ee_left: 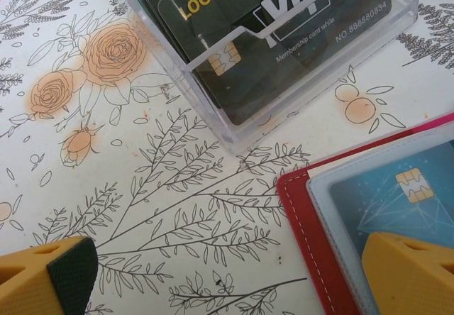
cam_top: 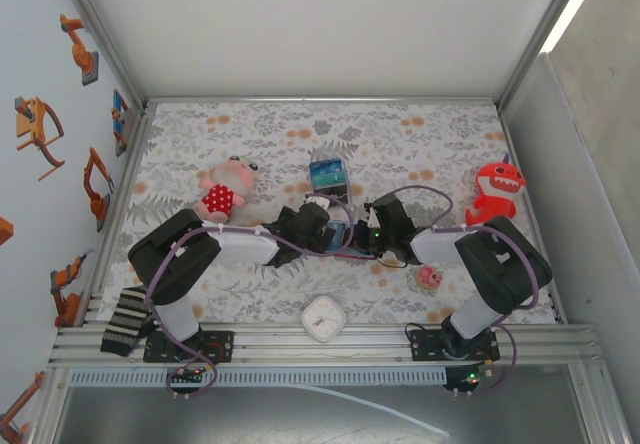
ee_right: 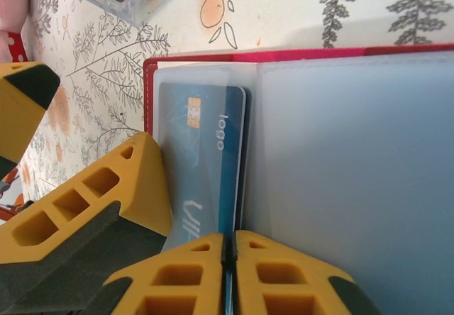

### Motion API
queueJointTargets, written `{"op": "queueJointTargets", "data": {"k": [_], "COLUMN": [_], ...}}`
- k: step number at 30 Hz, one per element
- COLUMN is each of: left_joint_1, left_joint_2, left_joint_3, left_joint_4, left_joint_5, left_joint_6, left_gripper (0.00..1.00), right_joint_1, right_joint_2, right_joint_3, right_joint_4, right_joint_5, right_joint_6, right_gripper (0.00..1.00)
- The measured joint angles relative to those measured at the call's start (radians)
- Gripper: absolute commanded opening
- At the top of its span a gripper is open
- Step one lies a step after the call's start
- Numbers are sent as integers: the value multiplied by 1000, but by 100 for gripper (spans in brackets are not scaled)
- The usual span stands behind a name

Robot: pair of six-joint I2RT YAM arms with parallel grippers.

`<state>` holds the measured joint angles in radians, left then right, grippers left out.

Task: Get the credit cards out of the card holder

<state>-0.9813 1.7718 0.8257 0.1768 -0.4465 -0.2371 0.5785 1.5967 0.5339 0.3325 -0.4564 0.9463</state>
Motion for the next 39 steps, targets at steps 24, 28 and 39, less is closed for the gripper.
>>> {"op": "queueJointTargets", "data": {"k": [24, 28, 39], "left_joint_1": [-15, -15, -15], "left_joint_2": [-41, -44, -48], "left_joint_3": [-8, -8, -8], "left_joint_4": [-87, -90, -104], "left_joint_5": [-10, -10, -11], "left_joint_6": [-27, -26, -26], "left_gripper": [97, 97, 97], "right_joint_1": [-40, -47, -50], "right_joint_2": [-21, -58, -82], "right_joint_3": [-35, -34, -29], "right_joint_4": [7, -68, -116], "right_joint_5": [-25, -8, -31], "right_joint_6": [-38, -73, -98], "right_gripper": [0, 0, 11]}}
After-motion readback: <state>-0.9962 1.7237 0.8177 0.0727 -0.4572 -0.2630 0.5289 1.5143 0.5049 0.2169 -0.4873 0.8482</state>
